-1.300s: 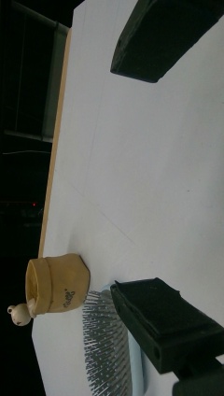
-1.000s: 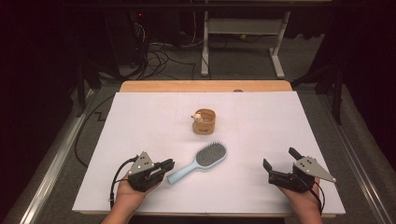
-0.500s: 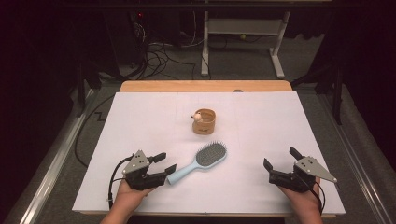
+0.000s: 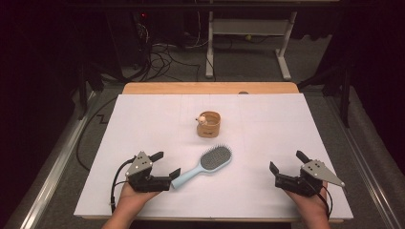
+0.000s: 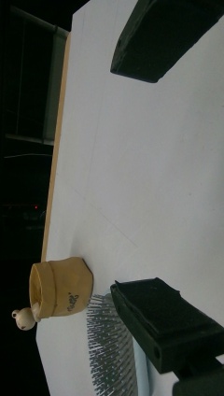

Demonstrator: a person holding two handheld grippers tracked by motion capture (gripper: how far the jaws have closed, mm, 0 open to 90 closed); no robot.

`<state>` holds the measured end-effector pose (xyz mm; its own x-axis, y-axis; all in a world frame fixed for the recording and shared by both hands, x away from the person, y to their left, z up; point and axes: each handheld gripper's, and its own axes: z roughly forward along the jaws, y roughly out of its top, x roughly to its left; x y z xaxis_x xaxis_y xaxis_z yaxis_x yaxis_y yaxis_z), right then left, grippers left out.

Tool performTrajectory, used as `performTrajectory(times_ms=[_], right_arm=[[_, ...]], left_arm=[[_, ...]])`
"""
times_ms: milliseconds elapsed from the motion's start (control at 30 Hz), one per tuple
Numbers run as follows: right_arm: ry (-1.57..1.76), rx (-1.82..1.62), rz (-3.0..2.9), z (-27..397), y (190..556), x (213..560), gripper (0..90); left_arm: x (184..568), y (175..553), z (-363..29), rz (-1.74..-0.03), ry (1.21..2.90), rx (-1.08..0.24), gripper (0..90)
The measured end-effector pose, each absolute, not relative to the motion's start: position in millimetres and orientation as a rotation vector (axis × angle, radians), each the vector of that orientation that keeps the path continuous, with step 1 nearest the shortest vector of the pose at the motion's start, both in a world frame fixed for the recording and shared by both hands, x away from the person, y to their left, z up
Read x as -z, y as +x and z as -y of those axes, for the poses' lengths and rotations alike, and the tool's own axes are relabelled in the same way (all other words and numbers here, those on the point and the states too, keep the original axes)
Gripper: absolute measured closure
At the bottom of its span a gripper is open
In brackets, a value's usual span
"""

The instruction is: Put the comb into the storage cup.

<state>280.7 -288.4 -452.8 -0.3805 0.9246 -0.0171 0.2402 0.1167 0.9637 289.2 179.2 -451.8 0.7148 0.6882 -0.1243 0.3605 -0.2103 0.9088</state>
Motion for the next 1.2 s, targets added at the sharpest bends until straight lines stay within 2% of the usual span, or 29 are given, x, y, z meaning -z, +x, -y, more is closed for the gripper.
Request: performTrajectory(times_ms=[133, 200, 300, 900, 1200], right_arm=[[1.139, -1.299, -1.726, 288.4, 280.6, 452.6, 0.6], [1.138, -1.297, -1.723, 288.5, 280.5, 452.4, 0.6], [1.145, -1.292, -1.72, 288.6, 280.4, 452.4, 0.6], [1.153, -1.296, -1.713, 290.7, 280.3, 451.7, 0.6], [1.153, -1.312, -1.707, 291.8, 280.4, 451.5, 0.6]], left_arm=[[450.7, 289.9, -177.7, -0.817, 1.82, -0.349, 6.4], [446.3, 289.6, -175.4, -0.785, 1.798, -0.283, 2.7], [439.6, 287.7, -165.9, -0.735, 1.818, -0.321, 0.0], [422.0, 329.4, -121.7, -0.728, 2.012, -0.287, 0.5], [430.9, 341.3, -89.8, -0.703, 2.155, -0.248, 2.3]])
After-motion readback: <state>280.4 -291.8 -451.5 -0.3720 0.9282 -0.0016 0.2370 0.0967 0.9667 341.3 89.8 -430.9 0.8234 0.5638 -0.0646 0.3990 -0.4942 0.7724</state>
